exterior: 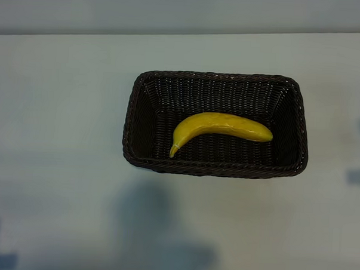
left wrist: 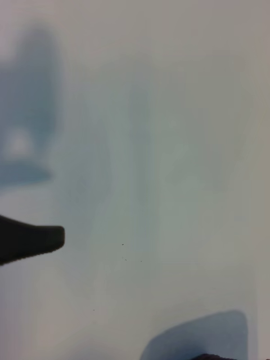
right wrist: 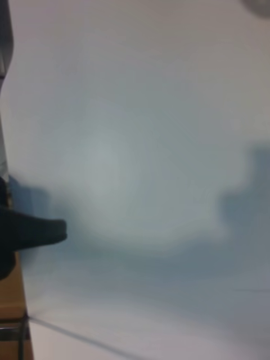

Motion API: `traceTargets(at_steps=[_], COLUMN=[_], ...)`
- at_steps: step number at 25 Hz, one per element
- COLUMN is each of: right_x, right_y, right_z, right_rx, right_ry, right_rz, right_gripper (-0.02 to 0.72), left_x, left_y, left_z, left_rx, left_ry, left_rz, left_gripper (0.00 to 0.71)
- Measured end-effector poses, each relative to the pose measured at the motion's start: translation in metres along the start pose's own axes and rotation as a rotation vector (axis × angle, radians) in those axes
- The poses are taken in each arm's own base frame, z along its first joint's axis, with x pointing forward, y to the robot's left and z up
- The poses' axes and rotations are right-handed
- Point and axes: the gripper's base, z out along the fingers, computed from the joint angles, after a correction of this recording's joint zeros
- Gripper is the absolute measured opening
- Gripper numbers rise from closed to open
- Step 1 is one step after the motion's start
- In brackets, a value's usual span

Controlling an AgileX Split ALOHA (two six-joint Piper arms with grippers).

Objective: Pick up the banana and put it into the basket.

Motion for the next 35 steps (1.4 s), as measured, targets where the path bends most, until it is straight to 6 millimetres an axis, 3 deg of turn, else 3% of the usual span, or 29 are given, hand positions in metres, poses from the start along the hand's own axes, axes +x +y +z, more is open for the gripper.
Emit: traceTargets(at_steps=[6, 14, 17, 35], right_x=[0.053, 0.094, 0.102, 0.137], right_y=[0.005, 0.008, 0.008, 0.011], right_z=[-0.012, -0.003, 0.001, -0.018], right_rx=[0.014, 0.032, 0.043, 0.051], right_ry=[-0.165, -0.332, -0.402, -0.698], right_rz=[-0.002, -0.004, 0.006, -0.037], right_gripper=[0.568, 0.568, 0.568, 0.568], left_x=[0.000, 0.000, 0.000, 0.000], left_y=[0.000, 0.000, 0.000, 0.000], left_z=[0.000, 0.000, 0.000, 0.000], left_rx=[0.000, 0.000, 0.000, 0.000], left_ry=[0.000, 0.000, 0.000, 0.000], left_rz=[0.000, 0.000, 0.001, 0.002], left_gripper=[0.541, 0.541, 0.541, 0.541])
